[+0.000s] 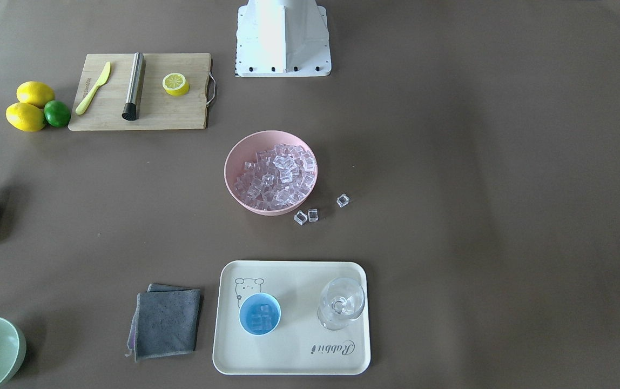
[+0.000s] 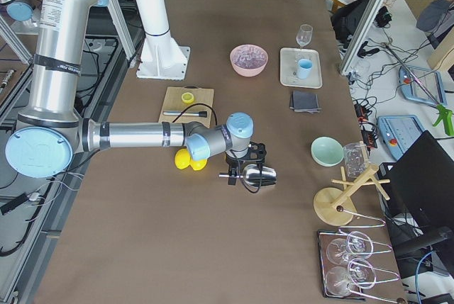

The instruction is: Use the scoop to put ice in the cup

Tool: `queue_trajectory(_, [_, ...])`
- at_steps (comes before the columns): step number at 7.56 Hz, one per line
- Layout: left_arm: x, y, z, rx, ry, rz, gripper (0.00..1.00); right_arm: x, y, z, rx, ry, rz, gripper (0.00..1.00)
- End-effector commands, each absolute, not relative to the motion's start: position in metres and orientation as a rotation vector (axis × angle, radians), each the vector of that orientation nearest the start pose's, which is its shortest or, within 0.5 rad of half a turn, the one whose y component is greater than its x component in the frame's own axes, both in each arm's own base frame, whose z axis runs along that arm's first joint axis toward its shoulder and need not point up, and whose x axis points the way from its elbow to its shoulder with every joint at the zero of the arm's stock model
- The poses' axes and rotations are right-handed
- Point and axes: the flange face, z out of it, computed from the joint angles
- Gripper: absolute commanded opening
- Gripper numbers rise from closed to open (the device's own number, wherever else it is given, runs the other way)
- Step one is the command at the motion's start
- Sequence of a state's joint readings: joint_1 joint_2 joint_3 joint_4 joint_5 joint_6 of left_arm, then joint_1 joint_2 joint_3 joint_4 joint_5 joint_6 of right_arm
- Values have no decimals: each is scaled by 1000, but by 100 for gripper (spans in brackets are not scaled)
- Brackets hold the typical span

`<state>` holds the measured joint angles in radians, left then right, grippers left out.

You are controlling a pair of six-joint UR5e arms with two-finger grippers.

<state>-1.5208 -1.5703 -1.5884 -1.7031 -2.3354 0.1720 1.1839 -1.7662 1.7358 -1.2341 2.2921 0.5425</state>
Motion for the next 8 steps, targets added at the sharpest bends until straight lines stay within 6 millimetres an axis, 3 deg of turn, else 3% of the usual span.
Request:
queue_trajectory(1, [-39,-503,639,185,757,267,99,-59,-423,627,-23,-822,72,100])
queue_trajectory(5, [-37,-507,635,192,756,274,99,12,-409,642,26,-832,129,100])
queue_trajectory(8, [-39,-503,637,191,759,272,99,41,-403,647,46,-786,78,100])
